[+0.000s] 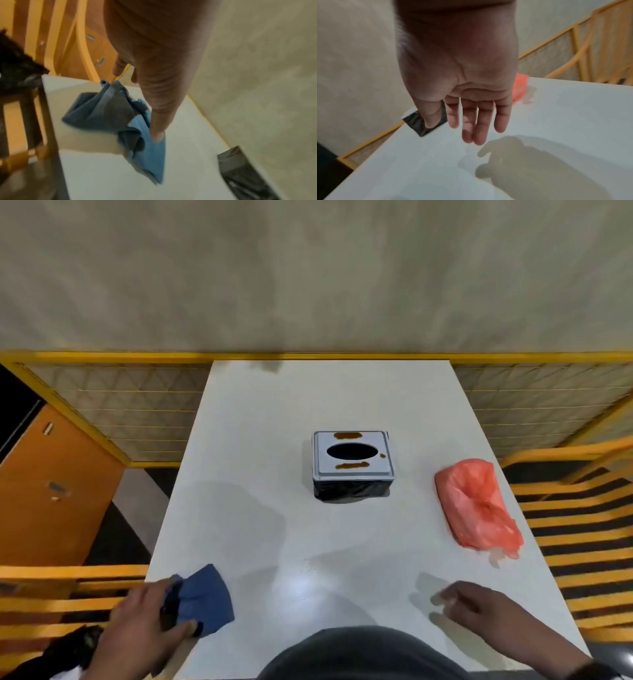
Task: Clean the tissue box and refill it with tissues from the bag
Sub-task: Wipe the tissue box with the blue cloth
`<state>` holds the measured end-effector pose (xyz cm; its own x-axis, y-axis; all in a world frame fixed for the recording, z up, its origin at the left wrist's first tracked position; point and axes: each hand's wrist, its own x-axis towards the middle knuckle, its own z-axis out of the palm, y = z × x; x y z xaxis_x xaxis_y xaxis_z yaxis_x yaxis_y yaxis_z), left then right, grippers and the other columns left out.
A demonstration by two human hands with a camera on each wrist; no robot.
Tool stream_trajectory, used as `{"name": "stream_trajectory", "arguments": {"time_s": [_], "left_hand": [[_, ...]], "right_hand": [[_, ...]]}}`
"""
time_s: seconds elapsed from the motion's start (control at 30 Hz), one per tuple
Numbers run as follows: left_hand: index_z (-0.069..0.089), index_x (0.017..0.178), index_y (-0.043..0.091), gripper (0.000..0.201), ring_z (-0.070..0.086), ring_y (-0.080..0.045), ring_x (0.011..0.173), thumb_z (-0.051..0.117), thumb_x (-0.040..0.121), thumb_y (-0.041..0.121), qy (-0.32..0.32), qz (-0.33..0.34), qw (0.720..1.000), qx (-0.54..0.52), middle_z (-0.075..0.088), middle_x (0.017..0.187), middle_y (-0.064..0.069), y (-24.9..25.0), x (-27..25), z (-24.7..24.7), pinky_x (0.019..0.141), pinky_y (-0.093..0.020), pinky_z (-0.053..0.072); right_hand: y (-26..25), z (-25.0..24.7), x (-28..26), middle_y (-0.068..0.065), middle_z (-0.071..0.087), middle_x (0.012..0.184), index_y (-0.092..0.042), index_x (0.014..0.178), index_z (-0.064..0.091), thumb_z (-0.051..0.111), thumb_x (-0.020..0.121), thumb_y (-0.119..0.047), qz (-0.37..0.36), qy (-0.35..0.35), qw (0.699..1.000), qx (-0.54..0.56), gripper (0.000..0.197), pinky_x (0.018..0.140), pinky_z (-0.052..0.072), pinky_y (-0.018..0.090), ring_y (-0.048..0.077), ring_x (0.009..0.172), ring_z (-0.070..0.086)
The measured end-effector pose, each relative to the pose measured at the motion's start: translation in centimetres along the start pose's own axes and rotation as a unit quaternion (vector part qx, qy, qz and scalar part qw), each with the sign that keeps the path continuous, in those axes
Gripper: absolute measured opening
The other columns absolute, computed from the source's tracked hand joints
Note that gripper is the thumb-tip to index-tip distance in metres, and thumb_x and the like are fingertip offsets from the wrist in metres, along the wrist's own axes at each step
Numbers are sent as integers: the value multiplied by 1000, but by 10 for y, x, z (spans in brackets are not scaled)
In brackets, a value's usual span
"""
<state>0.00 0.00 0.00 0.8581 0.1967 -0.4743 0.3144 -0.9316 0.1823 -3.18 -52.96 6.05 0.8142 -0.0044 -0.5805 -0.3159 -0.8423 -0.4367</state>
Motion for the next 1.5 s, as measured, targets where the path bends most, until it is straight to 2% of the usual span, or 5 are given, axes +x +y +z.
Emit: {"name": "stream_trajectory", "arguments": {"time_s": [0.5,0.83,1.23,1.4,1.5], "left_hand": [[45,88,41,21,55,-17,93,66,88,44,-93,240,962,-92,48,94,5,163,36,8,70,-18,35],[42,143,28,64,52,-4,115,75,88,35,-45,442,870,-213,43,126,9,294,17,-44,93,-18,45],[30,156,22,75,18,-28,152,65,94,44,69,268,957,-87,18,167,-5,291,67,-29,114,-46,36],[19,160,25,75,18,-31,152,55,98,47,58,236,970,-9,15,168,-7,296,77,-19,113,-45,37],[11,163,24,88,8,-34,156,57,94,53,66,233,970,10,3,171,-7,305,83,-15,114,-47,37]], "right_hand": [[-86,8,63,-11,66,96,-41,117,58,62,86,-47,-157,-70,984,49,31,81,46,19,3,89,61],[-120,-29,75,-1,69,104,-21,117,55,70,81,-24,-199,10,890,410,40,71,49,30,11,84,64],[-122,-83,104,3,53,86,-9,96,45,54,84,3,-122,298,820,473,20,64,43,31,15,73,54],[-140,-71,121,-1,58,96,-27,95,57,57,81,3,-182,366,874,263,32,73,40,5,-4,85,55],[-153,-50,145,-1,58,99,-28,98,65,54,73,-10,-238,343,905,81,33,73,46,27,15,91,55]]}}
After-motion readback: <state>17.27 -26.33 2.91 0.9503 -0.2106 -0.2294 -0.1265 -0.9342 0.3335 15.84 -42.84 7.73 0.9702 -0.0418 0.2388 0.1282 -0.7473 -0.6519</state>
